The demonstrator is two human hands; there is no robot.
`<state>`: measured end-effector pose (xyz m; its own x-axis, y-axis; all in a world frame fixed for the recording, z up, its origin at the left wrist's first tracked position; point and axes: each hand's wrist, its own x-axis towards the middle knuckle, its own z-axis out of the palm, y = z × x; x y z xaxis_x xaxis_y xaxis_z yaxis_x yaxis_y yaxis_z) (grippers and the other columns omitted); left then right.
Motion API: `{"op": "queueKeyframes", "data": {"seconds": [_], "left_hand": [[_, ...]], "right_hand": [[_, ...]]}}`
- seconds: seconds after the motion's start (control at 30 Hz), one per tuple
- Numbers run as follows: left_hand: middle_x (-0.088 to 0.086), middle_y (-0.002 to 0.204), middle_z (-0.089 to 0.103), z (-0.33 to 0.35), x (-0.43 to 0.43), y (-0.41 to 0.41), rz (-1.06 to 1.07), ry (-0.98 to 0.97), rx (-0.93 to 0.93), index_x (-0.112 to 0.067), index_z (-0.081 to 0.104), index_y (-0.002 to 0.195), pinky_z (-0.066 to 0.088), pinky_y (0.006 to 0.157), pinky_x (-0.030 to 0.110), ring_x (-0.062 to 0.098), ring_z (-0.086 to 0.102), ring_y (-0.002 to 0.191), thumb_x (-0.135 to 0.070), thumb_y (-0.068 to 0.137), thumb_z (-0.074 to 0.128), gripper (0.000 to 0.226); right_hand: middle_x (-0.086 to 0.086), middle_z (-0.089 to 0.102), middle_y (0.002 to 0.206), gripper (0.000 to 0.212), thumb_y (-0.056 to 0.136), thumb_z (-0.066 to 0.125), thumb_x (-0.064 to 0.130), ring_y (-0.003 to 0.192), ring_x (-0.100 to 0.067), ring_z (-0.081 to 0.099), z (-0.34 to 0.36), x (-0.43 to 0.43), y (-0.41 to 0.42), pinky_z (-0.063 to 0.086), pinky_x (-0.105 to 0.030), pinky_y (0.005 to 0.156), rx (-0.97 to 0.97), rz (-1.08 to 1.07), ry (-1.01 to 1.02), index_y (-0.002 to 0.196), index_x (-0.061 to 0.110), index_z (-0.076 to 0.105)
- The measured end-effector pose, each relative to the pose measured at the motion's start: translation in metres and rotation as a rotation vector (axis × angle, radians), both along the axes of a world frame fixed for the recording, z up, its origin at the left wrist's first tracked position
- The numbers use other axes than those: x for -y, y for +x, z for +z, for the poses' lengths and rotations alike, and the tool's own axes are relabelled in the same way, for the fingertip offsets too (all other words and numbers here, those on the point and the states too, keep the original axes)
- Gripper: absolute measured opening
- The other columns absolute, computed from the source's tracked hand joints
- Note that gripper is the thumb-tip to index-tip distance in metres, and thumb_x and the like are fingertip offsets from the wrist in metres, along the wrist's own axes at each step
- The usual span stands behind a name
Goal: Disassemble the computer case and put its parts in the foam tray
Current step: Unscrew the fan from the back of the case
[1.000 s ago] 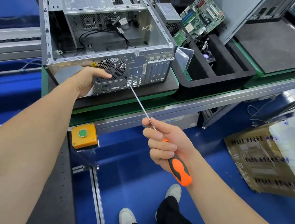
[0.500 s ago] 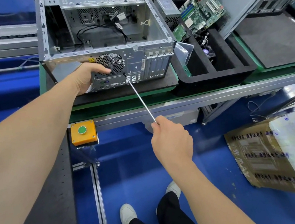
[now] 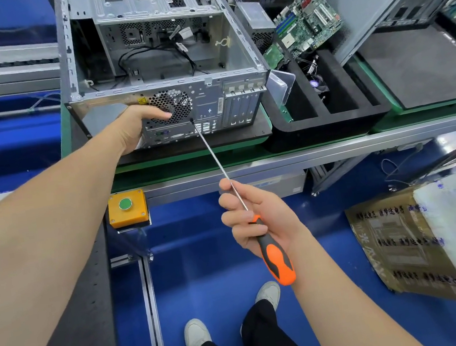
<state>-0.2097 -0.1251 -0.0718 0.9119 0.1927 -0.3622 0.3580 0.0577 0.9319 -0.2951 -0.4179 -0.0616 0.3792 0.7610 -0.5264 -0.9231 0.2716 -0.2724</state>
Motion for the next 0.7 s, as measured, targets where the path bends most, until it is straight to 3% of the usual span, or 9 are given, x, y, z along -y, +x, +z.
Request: {"op": "queueKeyframes", "data": {"seconds": [0.13,0.23,0.43,0.53,0.63,0.7], "left_hand": [[0.002,0.159,0.042,0.000,0.001,0.001,0.004,0.008,0.002,-0.016,0.071,0.112,0.014,0.127,0.046,0.023,0.027,0.151,-0.030,0.059,0.073,0.054],[0.002,0.158,0.043,-0.001,0.001,0.002,0.004,0.009,-0.001,-0.014,0.070,0.117,0.015,0.126,0.046,0.023,0.028,0.150,-0.029,0.059,0.072,0.060],[0.005,0.157,0.045,-0.003,0.000,0.003,0.025,0.012,-0.006,-0.011,0.068,0.115,0.019,0.126,0.047,0.026,0.032,0.149,-0.028,0.058,0.074,0.060],[0.004,0.155,0.048,-0.004,0.000,0.002,0.024,0.017,-0.014,-0.012,0.070,0.113,0.017,0.126,0.047,0.025,0.033,0.148,-0.028,0.059,0.074,0.056],[0.003,0.152,0.051,-0.005,0.000,0.002,0.029,0.019,-0.010,-0.015,0.072,0.104,0.018,0.126,0.047,0.025,0.035,0.147,-0.028,0.059,0.073,0.047],[0.003,0.150,0.053,-0.006,0.000,0.003,0.038,0.012,-0.007,-0.016,0.073,0.101,0.019,0.125,0.046,0.024,0.036,0.145,-0.027,0.059,0.073,0.044]], "right_hand": [[-0.002,0.050,0.062,0.023,0.114,0.040,0.019,0.032,-0.009,0.029,-0.001,-0.002,-0.006,0.027,-0.018,0.029,-0.134,-0.077,0.189,0.111,0.007,0.059],[0.002,0.046,0.058,0.021,0.110,0.044,0.019,0.027,-0.007,0.031,0.002,-0.003,-0.003,0.026,-0.018,0.027,0.018,-0.086,0.019,0.111,0.007,0.060],[-0.006,0.054,0.060,0.024,0.114,0.040,0.020,0.033,-0.014,0.028,0.005,-0.008,0.000,0.025,-0.020,0.039,0.570,0.069,-0.562,0.108,0.009,0.061],[-0.010,0.065,0.069,0.021,0.107,0.040,0.021,0.045,-0.026,0.041,0.002,-0.017,-0.005,0.034,-0.027,0.044,0.938,0.187,-1.053,0.098,0.017,0.059],[-0.005,0.053,0.075,0.016,0.109,0.040,0.023,0.059,-0.024,0.044,-0.012,-0.019,-0.011,0.027,-0.032,0.048,1.341,0.333,-1.572,0.094,0.021,0.042],[0.001,0.044,0.069,0.017,0.111,0.042,0.024,0.057,-0.019,0.038,-0.020,-0.017,-0.013,0.021,-0.035,0.048,1.452,0.347,-1.736,0.094,0.024,0.038]]}}
